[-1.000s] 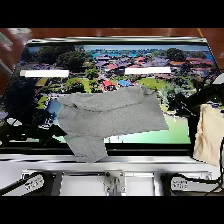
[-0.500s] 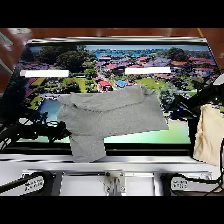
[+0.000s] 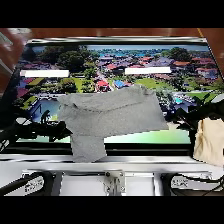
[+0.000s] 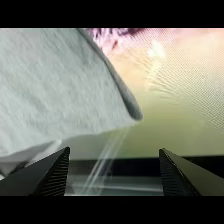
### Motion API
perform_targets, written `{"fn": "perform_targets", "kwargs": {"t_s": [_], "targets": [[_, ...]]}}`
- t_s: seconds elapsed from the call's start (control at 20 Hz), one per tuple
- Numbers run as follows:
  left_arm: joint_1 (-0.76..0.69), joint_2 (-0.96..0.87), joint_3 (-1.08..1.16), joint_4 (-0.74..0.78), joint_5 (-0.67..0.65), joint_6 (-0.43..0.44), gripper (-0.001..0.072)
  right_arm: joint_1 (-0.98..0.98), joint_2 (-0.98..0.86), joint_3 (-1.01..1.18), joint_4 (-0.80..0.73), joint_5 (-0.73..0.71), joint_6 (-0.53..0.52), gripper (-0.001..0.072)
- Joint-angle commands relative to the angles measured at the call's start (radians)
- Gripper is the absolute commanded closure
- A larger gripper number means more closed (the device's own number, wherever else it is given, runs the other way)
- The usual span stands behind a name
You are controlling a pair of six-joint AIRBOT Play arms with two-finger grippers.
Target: Fold the shirts.
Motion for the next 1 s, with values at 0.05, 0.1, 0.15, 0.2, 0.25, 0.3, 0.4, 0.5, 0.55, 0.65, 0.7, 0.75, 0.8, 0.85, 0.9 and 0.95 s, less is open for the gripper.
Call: {"fn": "perform_targets", "kwargs": {"t_s": [0.05,0.1,0.15,0.2,0.25,0.3,0.4,0.5,0.55,0.65,0.7,0.75,0.8,0.85,0.9,0.95], "targets": [[0.0,0.015,0.001,-0.005,-0.013,0.002,0.0662,-0.012,-0.001,-0.105,0.052,-0.177,-0.014,0.0034],[0.0,0.016,0.001,-0.01,-0.014,0.002,0.0663,-0.011,-0.001,-0.115,0.063,-0.2,-0.014,0.0035],[0.0,0.016,0.001,-0.019,-0.016,0.002,0.0662,-0.011,-0.001,-0.126,0.077,-0.214,-0.014,0.0034],[0.0,0.016,0.001,-0.029,-0.016,0.003,0.0663,-0.011,-0.001,-0.135,0.085,-0.225,-0.014,0.0035],[0.0,0.016,0.001,-0.03,-0.016,0.003,0.0663,-0.005,-0.001,-0.147,0.092,-0.241,-0.014,0.0034],[0.0,0.015,0.001,-0.03,-0.016,0.003,0.0663,0.01,-0.003,-0.156,0.1,-0.258,-0.014,0.0035],[0.0,0.016,0.001,-0.03,-0.013,0.003,0.0663,0.051,-0.016,-0.16,0.1,-0.29,-0.013,0.0035],[0.0,0.015,0.001,-0.03,-0.011,0.003,0.0663,0.1,-0.039,-0.16,0.1,-0.322,0.019,0.0042],[0.0,0.016,0.003,-0.03,-0.008,0.003,0.0663,0.12,-0.048,-0.16,0.104,-0.332,0.023,0.0152],[0.0,0.019,0.029,-0.029,-0.008,0.009,0.0664,0.141,-0.035,-0.157,0.104,-0.333,0.013,0.0607],[0.0,0.024,0.055,-0.029,-0.009,0.023,0.0664,0.141,-0.014,-0.154,0.123,-0.333,0.006,0.0646],[0.0,0.035,0.094,-0.028,-0.009,0.031,0.0665,0.14,0.023,-0.143,0.141,-0.328,-0.019,0.0647],[0.0,0.055,0.141,-0.028,-0.013,0.056,0.0666,0.14,0.067,-0.122,0.146,-0.319,-0.044,0.0647],[0.0,0.082,0.207,-0.028,-0.035,0.09,0.0666,0.14,0.123,-0.089,0.159,-0.306,-0.087,0.0647],[0.0,0.11,0.285,-0.026,-0.074,0.123,0.0665,0.14,0.187,-0.045,0.188,-0.291,-0.147,0.0647],[0.0,0.147,0.389,-0.018,-0.12,0.14,0.0666,0.14,0.251,0.004,0.226,-0.282,-0.196,0.0647]]}}
